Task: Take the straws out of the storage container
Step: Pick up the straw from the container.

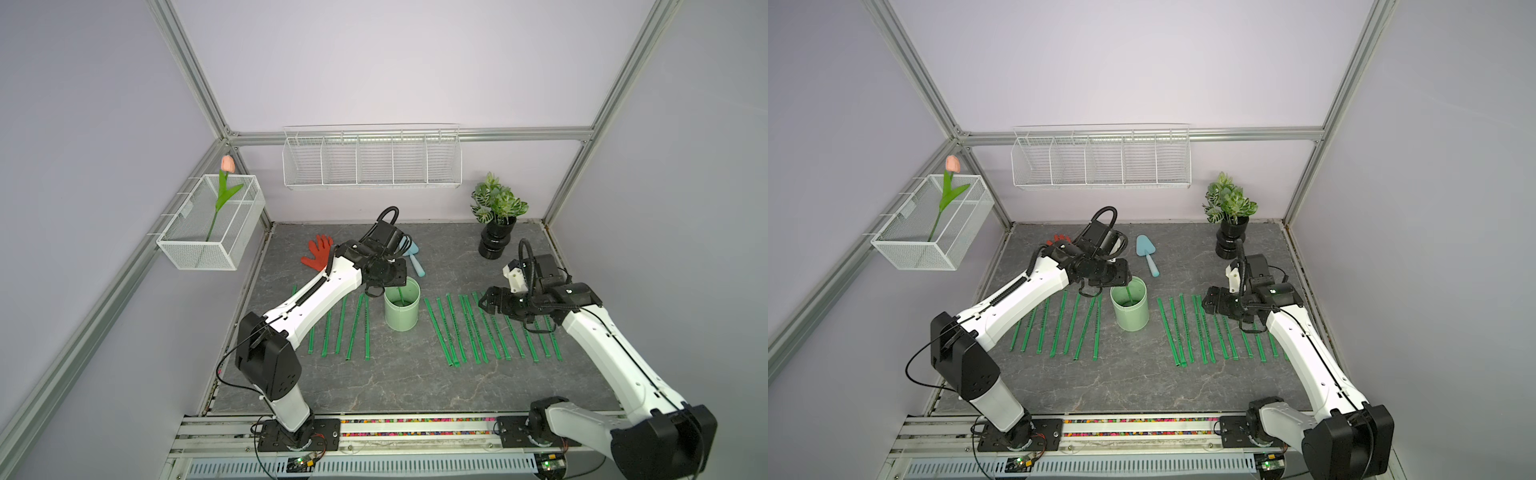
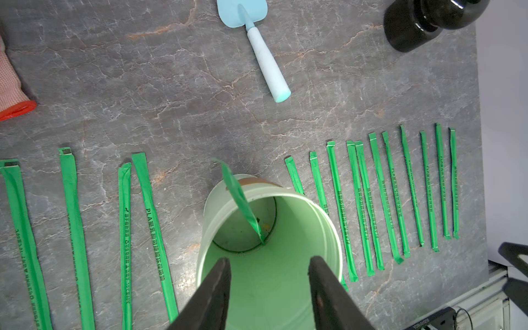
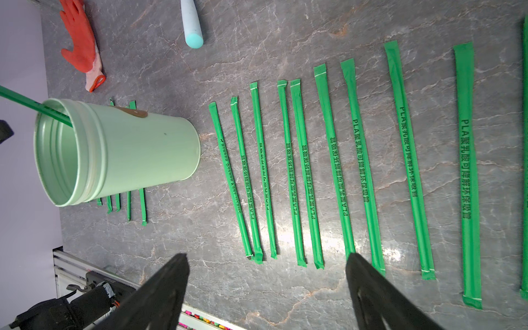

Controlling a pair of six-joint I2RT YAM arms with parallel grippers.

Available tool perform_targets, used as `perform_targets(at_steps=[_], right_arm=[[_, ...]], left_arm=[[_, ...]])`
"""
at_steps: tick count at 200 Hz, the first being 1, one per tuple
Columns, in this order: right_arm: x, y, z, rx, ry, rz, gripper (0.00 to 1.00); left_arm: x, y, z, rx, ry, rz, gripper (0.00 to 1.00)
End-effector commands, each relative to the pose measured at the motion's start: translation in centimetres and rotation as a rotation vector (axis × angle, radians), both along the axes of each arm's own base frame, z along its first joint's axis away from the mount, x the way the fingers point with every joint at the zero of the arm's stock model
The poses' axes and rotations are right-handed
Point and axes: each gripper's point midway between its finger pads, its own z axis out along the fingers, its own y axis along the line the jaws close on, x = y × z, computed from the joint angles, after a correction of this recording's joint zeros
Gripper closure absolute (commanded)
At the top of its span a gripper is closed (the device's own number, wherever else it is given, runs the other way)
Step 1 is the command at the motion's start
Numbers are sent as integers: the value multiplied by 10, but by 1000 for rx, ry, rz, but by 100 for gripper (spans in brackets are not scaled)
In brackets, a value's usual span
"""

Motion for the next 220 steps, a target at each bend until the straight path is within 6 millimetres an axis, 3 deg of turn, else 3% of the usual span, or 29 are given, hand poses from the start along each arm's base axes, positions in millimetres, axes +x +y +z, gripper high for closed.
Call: perform_targets(at_steps=[1, 48, 94, 168, 220], right_arm=[[-1, 1, -7, 6, 7, 19, 11], [-4, 2, -15, 10, 18, 28, 11], [-2, -9, -16, 10, 21, -4, 11], [-3, -12, -21, 21, 32, -11, 11], [-2, -13, -22, 26, 35, -16, 11]], left_arm=[[9, 2, 7, 14, -16, 54, 55], [15, -1, 2, 33, -5, 53, 62], [21, -7, -2, 49, 2, 41, 70], [25, -8, -5, 73, 7, 34, 74], [25, -12, -11, 75, 22, 22, 82]])
